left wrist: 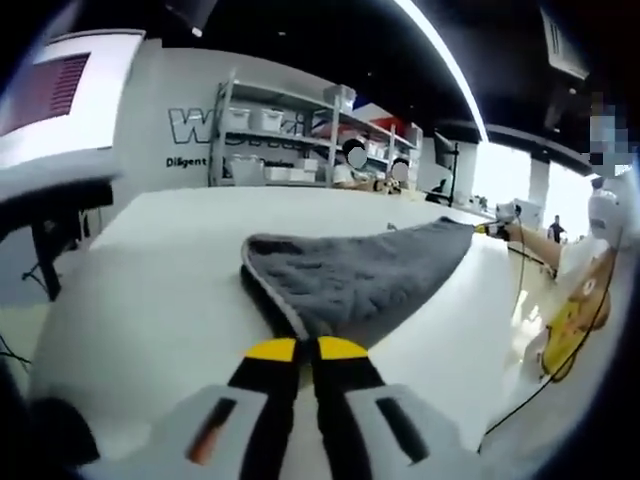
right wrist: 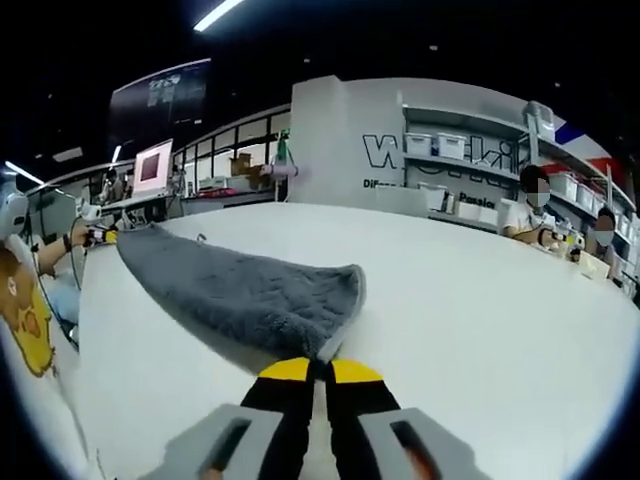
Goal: Fold the towel on the table until its edges align and the towel forms a compact rectangular stack.
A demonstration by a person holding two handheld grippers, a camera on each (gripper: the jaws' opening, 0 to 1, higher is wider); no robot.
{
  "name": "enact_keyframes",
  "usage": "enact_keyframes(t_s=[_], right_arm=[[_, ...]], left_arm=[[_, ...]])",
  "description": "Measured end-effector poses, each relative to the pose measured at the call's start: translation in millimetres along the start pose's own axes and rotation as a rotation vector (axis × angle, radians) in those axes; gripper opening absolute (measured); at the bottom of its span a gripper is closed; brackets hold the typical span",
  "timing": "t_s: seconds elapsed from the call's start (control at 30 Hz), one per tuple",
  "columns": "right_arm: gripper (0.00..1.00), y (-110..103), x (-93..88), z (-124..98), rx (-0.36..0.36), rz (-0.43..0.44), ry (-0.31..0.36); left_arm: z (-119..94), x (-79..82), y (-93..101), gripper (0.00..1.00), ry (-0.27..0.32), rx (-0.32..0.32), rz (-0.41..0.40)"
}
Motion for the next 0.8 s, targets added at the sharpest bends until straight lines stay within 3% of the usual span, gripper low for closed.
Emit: enact_keyframes(t_s=[0.3,0.37,0.5,0.8], right_arm=[[0.24,-4.6,0.0,-13.1,-0.015,-0.014,0.014],[0.3,-6.0,3.1,-22.8,-0.026,-0.003,0.043],[0.41,-10.5,4.6,-35.9,-0.038,0.01,0.066],[0.6,-39.3,-5.7,-50.3,-0.092,0.014,0.014]], left_arm=[[-8.0,-2.9,1.1,0.26,0.016,0.022,-0.019],[-15.4,-2.1,2.3,0.29,0.024,0.038,-0.016],[-26.2,-2.1,8.1,0.44,0.028,0.057,-0.005],[-37.4,-5.8,31.9,0.62,0.052,0.115,-0.029]])
Point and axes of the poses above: the point that each gripper's makers call its tool centre point, and the gripper's own axes: z roughly forward along the fingers, y roughly to its right, x roughly out of its top, the point moved 3 cm from there along -z, roughly backward along the fingers, and after that the axes turned 8 degrees about -y, right-handed, at the moved point
